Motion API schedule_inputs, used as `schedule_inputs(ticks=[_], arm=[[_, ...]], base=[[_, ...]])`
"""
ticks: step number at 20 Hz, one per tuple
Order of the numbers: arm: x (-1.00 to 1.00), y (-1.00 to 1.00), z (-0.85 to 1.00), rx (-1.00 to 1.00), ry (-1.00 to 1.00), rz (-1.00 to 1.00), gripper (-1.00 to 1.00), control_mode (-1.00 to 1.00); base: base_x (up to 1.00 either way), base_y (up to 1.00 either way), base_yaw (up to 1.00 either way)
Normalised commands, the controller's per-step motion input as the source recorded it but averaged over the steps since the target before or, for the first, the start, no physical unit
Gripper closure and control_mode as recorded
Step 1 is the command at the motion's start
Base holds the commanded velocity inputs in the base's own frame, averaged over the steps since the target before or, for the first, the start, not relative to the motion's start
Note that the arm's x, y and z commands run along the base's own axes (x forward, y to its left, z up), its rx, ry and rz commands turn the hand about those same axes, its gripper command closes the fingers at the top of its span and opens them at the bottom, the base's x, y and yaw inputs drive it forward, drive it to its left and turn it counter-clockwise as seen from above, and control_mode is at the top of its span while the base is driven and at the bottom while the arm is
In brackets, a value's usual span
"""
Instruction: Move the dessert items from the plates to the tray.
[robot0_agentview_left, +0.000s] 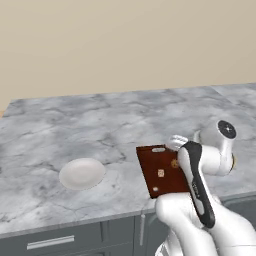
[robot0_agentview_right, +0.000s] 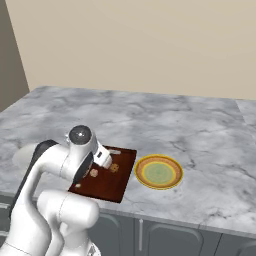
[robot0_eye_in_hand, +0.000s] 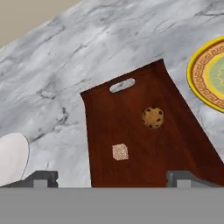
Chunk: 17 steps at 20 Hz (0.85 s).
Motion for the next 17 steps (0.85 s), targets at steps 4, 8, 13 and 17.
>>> schedule_inputs(ticks=[4, 8, 13, 17], arm=[[-0.93, 0.0, 0.4, 0.0, -0.92, -0.01, -1.0, -1.0], [-1.0, 0.09, 0.39, -0.1, -0.9, 0.0, -1.0, -1.0], [-0.98, 0.16, 0.27, -0.21, -0.86, 0.0, -1.0, -1.0], [-0.59, 0.29, 0.13, -0.24, -0.53, 0.0, -1.0, -1.0]], base=[[0.0, 0.0, 0.0], [0.0, 0.0, 0.0], [0.0, 0.0, 0.0], [0.0, 0.0, 0.0]])
